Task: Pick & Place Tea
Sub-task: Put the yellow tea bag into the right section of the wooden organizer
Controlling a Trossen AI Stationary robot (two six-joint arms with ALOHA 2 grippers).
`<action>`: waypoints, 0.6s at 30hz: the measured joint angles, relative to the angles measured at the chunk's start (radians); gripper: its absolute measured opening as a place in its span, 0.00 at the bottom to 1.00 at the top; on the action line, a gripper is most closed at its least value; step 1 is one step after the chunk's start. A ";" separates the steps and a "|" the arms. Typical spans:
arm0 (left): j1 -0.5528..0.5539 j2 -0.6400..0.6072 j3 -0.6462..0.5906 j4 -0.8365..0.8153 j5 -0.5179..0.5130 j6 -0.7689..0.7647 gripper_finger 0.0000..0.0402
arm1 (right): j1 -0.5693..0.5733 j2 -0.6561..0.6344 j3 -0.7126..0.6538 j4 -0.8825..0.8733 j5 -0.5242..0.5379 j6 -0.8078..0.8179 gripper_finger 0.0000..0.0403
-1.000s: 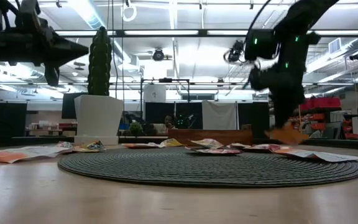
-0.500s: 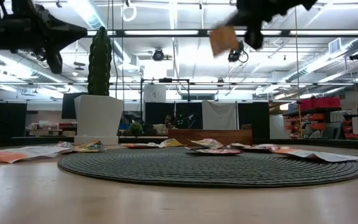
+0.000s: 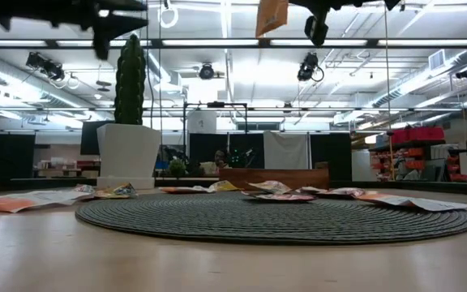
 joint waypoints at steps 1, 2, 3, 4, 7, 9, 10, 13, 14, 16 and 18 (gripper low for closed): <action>0.000 0.037 0.033 -0.001 0.006 0.025 0.37 | 0.000 0.000 0.000 0.017 0.036 0.008 0.00; 0.000 0.075 0.070 -0.002 0.015 0.059 0.39 | 0.000 0.000 0.000 0.032 0.087 0.024 0.00; 0.000 0.112 0.107 -0.001 0.022 0.100 0.41 | 0.000 0.000 0.000 0.045 0.138 0.047 0.00; 0.000 0.150 0.144 0.002 0.025 0.144 0.42 | 0.001 0.000 0.000 0.056 0.187 0.070 0.00; 0.000 0.259 0.249 0.001 0.024 0.291 0.46 | 0.013 0.005 0.000 0.120 0.309 0.114 0.00; 0.000 0.329 0.311 0.001 0.008 0.398 0.47 | 0.018 0.006 0.000 0.156 0.361 0.160 0.00; 0.000 0.361 0.339 0.001 -0.007 0.450 0.48 | 0.021 0.009 0.000 0.178 0.385 0.187 0.00; 0.000 0.453 0.413 -0.002 -0.048 0.578 0.50 | 0.027 0.014 0.000 0.210 0.453 0.272 0.00; 0.000 0.483 0.437 -0.001 -0.057 0.617 0.50 | 0.029 0.014 0.000 0.220 0.477 0.298 0.00; 0.000 0.535 0.476 -0.001 -0.069 0.681 0.50 | 0.037 0.016 0.000 0.238 0.525 0.354 0.00; 0.000 0.585 0.515 0.001 -0.077 0.742 0.50 | 0.042 0.020 0.000 0.241 0.563 0.423 0.00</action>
